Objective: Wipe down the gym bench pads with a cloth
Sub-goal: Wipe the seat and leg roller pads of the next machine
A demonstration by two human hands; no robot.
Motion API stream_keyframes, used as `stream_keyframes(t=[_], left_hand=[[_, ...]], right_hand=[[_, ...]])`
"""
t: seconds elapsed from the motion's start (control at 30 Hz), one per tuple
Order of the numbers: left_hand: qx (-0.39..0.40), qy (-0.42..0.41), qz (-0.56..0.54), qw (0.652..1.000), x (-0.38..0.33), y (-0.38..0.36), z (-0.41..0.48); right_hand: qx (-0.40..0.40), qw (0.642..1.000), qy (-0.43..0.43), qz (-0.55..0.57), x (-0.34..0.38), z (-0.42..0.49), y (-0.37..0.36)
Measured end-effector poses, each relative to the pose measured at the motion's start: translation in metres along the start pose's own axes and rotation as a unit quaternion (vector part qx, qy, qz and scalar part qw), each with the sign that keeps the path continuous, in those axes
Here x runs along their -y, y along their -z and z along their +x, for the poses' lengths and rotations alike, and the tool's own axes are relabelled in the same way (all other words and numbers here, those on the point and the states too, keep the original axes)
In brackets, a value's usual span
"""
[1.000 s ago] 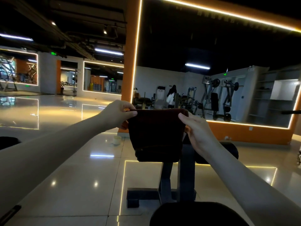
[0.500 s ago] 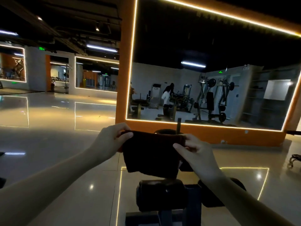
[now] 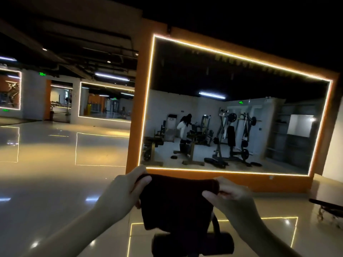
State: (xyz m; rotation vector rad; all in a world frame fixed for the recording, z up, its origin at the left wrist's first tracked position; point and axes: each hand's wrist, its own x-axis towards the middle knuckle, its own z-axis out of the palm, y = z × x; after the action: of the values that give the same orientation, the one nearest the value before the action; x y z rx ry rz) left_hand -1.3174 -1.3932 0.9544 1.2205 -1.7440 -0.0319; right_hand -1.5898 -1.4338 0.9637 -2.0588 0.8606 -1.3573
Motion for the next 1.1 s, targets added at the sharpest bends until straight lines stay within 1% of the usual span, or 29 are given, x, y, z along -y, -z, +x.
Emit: stream_keyframes(t=[0.1, 0.17, 0.23, 0.33, 0.4, 0.5, 0.57, 0.63, 0.7, 0.77, 0.83, 0.93, 1.0, 1.07, 1.1], left_hand=[[-0.003, 0.007, -0.059, 0.998, -0.033, 0.024, 0.019], [-0.01, -0.001, -0.069, 0.998, -0.051, 0.038, 0.031], [-0.015, -0.012, -0.05, 0.999, -0.064, 0.052, 0.042], [-0.028, -0.03, -0.008, 0.999, -0.077, 0.068, 0.057], [-0.035, -0.038, 0.007, 0.999, -0.083, 0.076, 0.065], [-0.026, -0.053, 0.042, 0.997, -0.092, 0.083, 0.076], [-0.022, -0.062, 0.062, 0.996, -0.098, 0.082, 0.085], [-0.023, -0.064, 0.054, 0.996, -0.1, 0.077, 0.092], [-0.02, -0.044, 0.011, 0.999, -0.1, 0.064, 0.098], [-0.013, -0.004, -0.059, 0.998, -0.1, 0.048, 0.101], [-0.005, 0.039, -0.138, 0.99, -0.1, 0.031, 0.106], [-0.005, 0.108, -0.228, 0.968, -0.102, 0.003, 0.12], [0.002, 0.163, -0.284, 0.945, -0.105, -0.016, 0.135], [0.021, 0.207, -0.316, 0.926, -0.106, -0.032, 0.153], [0.033, 0.222, -0.325, 0.919, -0.106, -0.038, 0.161]], right_hand=[[0.002, 0.998, -0.043, 0.055, 0.045, 0.021, 0.017], [-0.012, 0.994, -0.08, 0.077, 0.067, 0.034, 0.027], [-0.021, 0.991, -0.1, 0.086, 0.085, 0.044, 0.034], [-0.031, 0.994, -0.067, 0.077, 0.102, 0.051, 0.041], [-0.037, 0.994, -0.047, 0.092, 0.11, 0.054, 0.044], [-0.033, 0.993, -0.015, 0.108, 0.117, 0.057, 0.047], [-0.026, 0.995, -0.001, 0.094, 0.115, 0.06, 0.051], [-0.016, 0.997, 0.006, 0.072, 0.111, 0.063, 0.056], [-0.009, 0.999, 0.022, 0.027, 0.103, 0.067, 0.062], [-0.01, 0.999, 0.044, -0.018, 0.094, 0.074, 0.07], [-0.016, 0.998, 0.049, -0.034, 0.084, 0.084, 0.079], [-0.044, 0.999, 0.026, -0.001, 0.065, 0.106, 0.097], [-0.057, 0.998, -0.003, 0.029, 0.05, 0.122, 0.107], [-0.059, 0.994, -0.026, 0.086, 0.034, 0.137, 0.117], [-0.055, 0.989, -0.038, 0.134, 0.027, 0.145, 0.121]])
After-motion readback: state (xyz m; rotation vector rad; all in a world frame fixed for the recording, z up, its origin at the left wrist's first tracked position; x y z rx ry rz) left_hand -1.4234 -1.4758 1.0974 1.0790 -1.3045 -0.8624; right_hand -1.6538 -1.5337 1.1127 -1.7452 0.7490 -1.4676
